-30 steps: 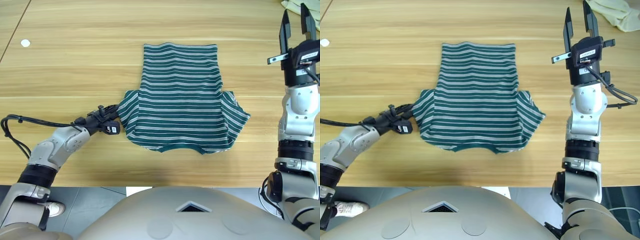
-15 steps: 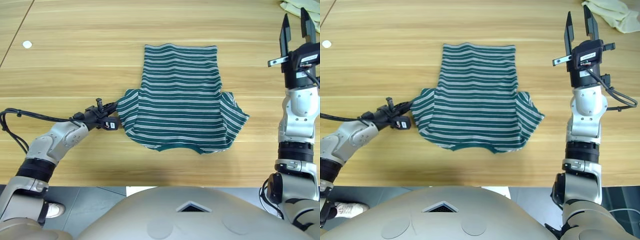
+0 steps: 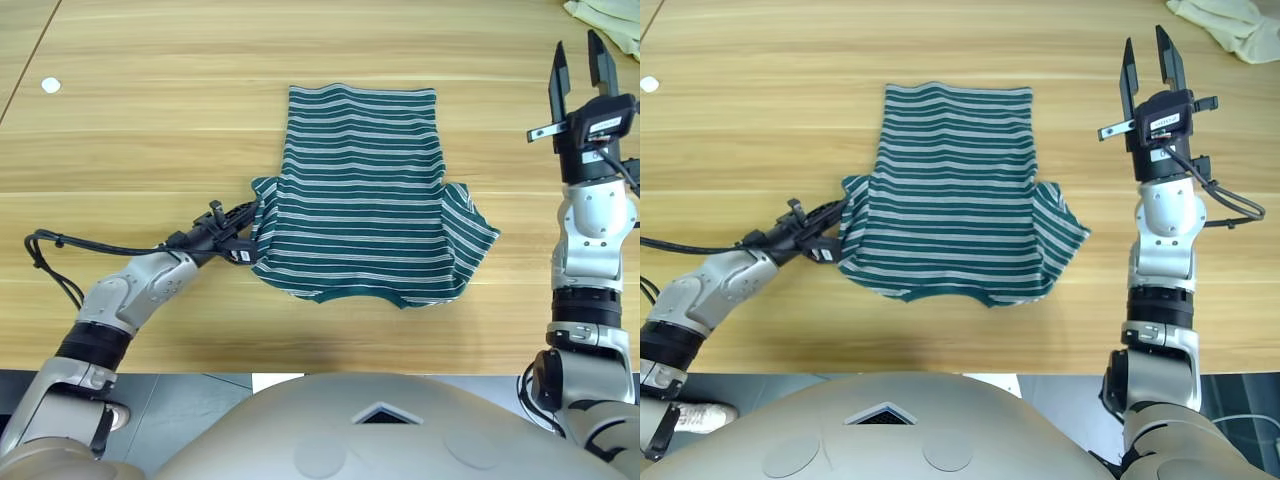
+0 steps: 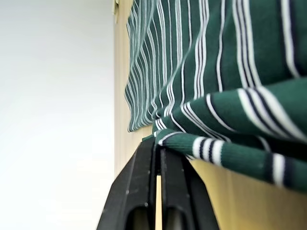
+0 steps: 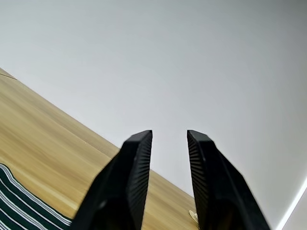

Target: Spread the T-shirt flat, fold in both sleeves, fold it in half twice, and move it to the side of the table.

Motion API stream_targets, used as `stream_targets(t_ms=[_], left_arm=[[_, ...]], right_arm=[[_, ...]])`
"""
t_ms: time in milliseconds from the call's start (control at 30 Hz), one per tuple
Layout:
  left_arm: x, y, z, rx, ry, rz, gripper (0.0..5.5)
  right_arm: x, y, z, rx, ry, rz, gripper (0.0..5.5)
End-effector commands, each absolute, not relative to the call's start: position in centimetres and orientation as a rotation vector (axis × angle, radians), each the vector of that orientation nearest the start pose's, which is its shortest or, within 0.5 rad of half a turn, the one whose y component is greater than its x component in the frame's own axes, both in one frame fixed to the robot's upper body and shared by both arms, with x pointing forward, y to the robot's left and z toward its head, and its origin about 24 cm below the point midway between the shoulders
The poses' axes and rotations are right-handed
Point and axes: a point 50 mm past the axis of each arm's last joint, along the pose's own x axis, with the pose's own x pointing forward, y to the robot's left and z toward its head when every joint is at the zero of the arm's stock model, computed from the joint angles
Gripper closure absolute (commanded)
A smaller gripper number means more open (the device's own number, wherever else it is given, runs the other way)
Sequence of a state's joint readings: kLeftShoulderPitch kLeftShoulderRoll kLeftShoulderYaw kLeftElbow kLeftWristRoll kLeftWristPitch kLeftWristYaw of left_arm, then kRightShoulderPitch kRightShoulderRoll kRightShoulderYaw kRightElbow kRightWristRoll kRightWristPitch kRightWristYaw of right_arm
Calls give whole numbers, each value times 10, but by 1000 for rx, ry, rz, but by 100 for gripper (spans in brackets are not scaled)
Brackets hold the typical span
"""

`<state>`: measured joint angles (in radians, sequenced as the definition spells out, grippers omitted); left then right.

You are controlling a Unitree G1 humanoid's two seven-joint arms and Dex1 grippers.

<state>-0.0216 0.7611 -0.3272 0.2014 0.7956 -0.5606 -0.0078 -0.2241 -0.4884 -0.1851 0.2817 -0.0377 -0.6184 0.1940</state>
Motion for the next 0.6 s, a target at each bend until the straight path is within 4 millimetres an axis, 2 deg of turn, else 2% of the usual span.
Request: stream_targets(t_ms=[33, 267, 467, 600], left_arm=[[226, 198, 30, 1424, -308, -744, 548], [230, 171, 32, 1336, -438, -748, 548], [226, 158, 24, 1288, -464, -796, 548], [228, 156, 24, 1279, -470, -792, 548]], right_arm=[[277, -252, 126, -591, -524, 116, 417], [278, -246, 119, -585, -507, 140, 417], [278, -242, 112, -579, -493, 156, 417], [279, -240, 109, -575, -484, 163, 417]])
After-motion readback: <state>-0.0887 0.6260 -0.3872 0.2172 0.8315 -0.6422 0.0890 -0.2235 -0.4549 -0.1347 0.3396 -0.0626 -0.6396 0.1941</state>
